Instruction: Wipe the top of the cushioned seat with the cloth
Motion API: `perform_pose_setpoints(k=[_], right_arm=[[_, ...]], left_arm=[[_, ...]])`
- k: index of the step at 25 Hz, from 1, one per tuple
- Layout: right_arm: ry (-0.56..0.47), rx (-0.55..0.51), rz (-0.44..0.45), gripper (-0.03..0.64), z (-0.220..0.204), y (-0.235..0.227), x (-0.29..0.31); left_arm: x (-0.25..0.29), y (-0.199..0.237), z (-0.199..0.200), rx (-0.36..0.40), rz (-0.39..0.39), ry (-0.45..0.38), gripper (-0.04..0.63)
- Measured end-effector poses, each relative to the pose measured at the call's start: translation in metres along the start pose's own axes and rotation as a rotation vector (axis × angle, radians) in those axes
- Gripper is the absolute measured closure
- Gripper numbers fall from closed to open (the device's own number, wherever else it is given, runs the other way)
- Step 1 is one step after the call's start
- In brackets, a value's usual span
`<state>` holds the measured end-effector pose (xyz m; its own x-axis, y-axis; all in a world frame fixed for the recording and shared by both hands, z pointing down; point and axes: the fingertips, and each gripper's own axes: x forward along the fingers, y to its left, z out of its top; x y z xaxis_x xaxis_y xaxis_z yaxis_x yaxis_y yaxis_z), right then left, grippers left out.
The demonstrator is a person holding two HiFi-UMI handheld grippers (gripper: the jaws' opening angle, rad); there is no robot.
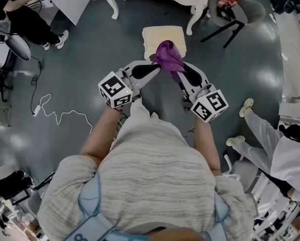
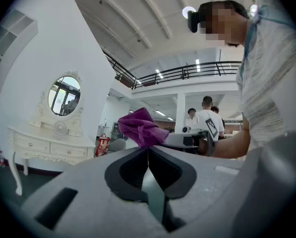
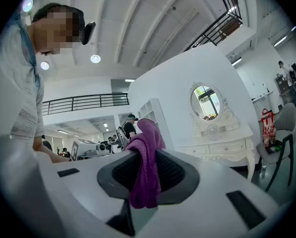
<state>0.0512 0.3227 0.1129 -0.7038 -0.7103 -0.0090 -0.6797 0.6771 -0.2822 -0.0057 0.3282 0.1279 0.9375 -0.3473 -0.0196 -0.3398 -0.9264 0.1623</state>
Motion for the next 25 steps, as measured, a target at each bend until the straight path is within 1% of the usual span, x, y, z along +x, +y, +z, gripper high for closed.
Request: perform_pose_setpoints(k=[6, 18, 25], right_arm=[[0.012, -0.022, 0.017, 0.541, 0.001, 0.001, 0.003], [0.005, 0.001, 0.002, 0.541, -0.003, -0.006, 0.01], [-0.018, 0.012, 0.01, 0.54, 0.005, -0.015, 0.022]], left_arm=[[-0.002, 0.003, 0.0, 0.0, 0.006, 0.002, 0.581], [0.0, 0.006, -0.005, -0.006, -0.014, 0.019, 0.581], [0.006, 0.021, -0.004, -0.017, -0.009, 0.015, 0.581]])
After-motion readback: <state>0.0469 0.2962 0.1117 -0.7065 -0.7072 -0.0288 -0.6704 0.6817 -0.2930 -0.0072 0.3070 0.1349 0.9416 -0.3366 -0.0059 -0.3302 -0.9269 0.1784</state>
